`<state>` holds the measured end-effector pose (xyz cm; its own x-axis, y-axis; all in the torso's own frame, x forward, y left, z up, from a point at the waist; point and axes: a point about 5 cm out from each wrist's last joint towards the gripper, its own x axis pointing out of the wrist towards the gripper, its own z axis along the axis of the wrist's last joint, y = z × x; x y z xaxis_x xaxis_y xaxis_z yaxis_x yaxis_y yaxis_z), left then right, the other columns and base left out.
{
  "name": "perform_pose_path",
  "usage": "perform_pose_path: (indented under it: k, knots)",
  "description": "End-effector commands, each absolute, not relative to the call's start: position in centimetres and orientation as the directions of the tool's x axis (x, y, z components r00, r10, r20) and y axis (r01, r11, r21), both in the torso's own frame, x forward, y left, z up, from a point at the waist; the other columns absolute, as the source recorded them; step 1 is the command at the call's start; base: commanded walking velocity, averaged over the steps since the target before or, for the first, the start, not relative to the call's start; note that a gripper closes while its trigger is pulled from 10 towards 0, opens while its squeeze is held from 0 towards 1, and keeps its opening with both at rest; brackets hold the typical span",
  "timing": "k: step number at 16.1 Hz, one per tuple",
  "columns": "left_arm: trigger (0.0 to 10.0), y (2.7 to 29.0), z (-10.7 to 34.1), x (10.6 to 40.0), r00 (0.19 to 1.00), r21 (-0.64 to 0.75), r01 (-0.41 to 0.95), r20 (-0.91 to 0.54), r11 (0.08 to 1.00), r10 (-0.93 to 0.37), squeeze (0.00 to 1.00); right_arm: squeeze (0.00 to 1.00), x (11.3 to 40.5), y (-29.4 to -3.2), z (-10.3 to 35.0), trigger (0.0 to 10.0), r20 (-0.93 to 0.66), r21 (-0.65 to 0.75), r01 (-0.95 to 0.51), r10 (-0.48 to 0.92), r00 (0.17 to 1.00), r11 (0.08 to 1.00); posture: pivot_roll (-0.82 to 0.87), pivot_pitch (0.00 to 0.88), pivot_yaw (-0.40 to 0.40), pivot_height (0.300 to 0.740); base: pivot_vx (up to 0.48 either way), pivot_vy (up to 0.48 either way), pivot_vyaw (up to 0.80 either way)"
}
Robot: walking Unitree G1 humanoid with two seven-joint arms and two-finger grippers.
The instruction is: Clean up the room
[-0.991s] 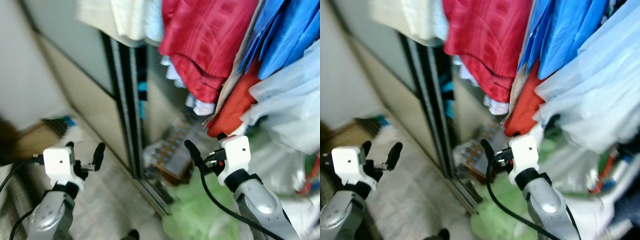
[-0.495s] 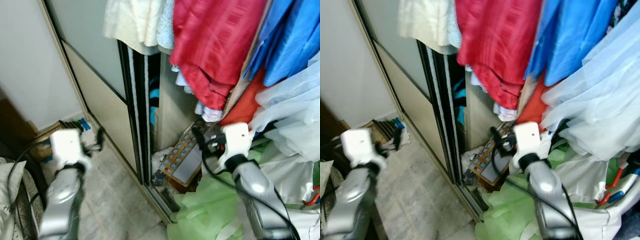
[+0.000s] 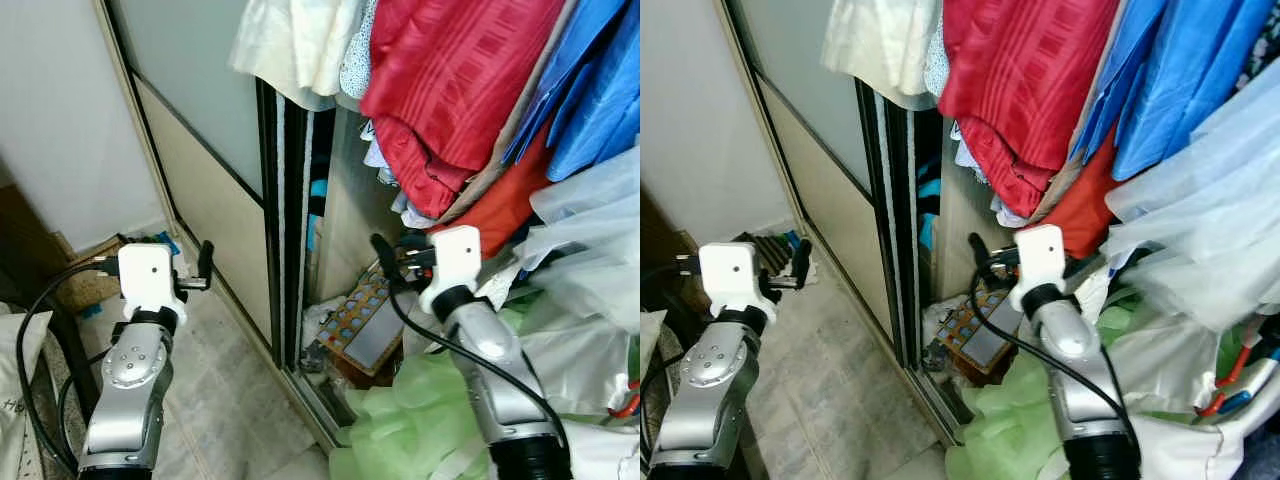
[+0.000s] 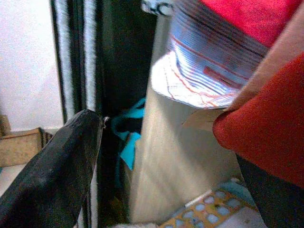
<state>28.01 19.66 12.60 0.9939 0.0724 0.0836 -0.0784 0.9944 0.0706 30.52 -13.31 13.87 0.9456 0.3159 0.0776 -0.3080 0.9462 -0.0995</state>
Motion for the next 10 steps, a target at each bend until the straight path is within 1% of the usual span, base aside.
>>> perform_pose_path:
  k: [1, 2, 3, 4, 6, 8, 10]
  knots:
    - [10.0, 20.0, 13.0, 27.9, 0.988, 0.087, -0.103, 0.125, 0.991, 0.092, 0.0, 0.0, 30.7, -12.9, 14.6, 10.0, 0.105, -0.116, -0.324, 0.336, 0.936, 0.939, 0.02, 0.0, -0.069, 0.74, 0.0, 0.0, 0.0]
    - [10.0, 20.6, 13.8, 27.9, 0.985, 0.036, -0.147, 0.094, 0.989, 0.143, 0.0, 0.0, 30.7, -12.9, 14.7, 10.0, 0.109, -0.12, -0.333, 0.346, 0.932, 0.935, 0.02, 0.0, -0.062, 0.74, 0.0, 0.0, 0.0]
    - [10.0, 20.6, 14.1, 27.9, 0.985, 0.033, -0.148, 0.097, 0.988, 0.144, 0.0, 0.0, 30.7, -13.0, 14.7, 10.0, 0.109, -0.12, -0.331, 0.344, 0.933, 0.936, 0.02, 0.0, -0.062, 0.74, 0.0, 0.0, 0.0]
    - [10.0, 20.4, 15.7, 28.0, 0.981, 0.065, -0.13, 0.15, 0.989, 0.119, 0.0, 0.0, 30.8, -13.3, 14.7, 10.0, 0.105, -0.093, -0.31, 0.319, 0.942, 0.946, 0.02, 0.0, -0.056, 0.74, 0.0, 0.0, 0.0]
    - [10.0, 20.2, 16.7, 28.2, 0.982, 0.124, -0.102, 0.171, 0.987, 0.08, 0.0, 0.0, 30.9, -13.0, 14.8, 10.0, 0.112, -0.061, -0.302, 0.307, 0.945, 0.951, 0.01, 0.0, -0.041, 0.74, 0.0, 0.0, 0.0]
    - [10.0, 19.6, 14.9, 28.2, 0.991, 0.144, -0.062, 0.129, 0.988, 0.043, 0.0, 0.0, 30.4, -12.6, 14.8, 10.0, 0.129, -0.066, -0.305, 0.311, 0.942, 0.95, 0.01, 0.0, -0.032, 0.74, 0.0, 0.0, 0.0]
    - [10.0, 19.0, 14.6, 27.4, 0.993, 0.125, -0.066, 0.105, 0.99, 0.053, 0.0, 0.0, 29.5, -13.3, 14.8, 10.0, 0.125, -0.041, -0.27, 0.273, 0.954, 0.962, 0.0, 0.008, -0.025, 0.74, 0.0, 0.0, 0.0]
